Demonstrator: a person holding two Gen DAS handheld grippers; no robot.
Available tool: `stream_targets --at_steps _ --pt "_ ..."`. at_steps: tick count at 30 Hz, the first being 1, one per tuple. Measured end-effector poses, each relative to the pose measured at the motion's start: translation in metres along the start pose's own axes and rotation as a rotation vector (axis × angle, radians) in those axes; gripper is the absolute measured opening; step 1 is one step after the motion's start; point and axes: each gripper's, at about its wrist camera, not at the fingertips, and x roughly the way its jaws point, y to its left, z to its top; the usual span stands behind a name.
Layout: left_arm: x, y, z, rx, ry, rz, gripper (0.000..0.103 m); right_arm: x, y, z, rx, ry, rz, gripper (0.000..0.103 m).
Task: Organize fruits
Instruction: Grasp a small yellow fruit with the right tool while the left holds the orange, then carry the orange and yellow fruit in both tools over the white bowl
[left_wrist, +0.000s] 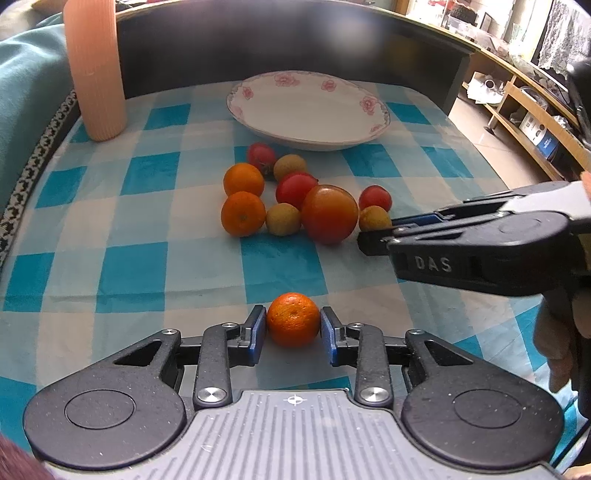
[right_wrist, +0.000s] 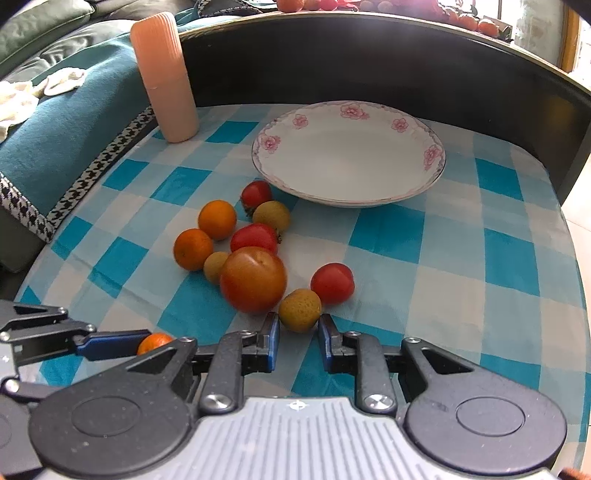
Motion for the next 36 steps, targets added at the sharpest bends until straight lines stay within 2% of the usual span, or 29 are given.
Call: stream_targets --at_steps 13,26,36 --pt "-0.005 0.003 0.009 -0.006 -0.020 0.027 0.039 -0.023 -0.003 -0.001 0.013 -0.035 -0.006 0.037" --pt "-0.015 0.004 0.039 0.002 -0.073 0.034 0.038 -0.038 0.008 0.012 -0.002 -0.090 0.011 0.037" --pt "-0.012 0.001 0.057 0.028 -0.096 0.043 0.038 -0.041 0.003 0.026 0.023 -0.115 -0.018 0.037"
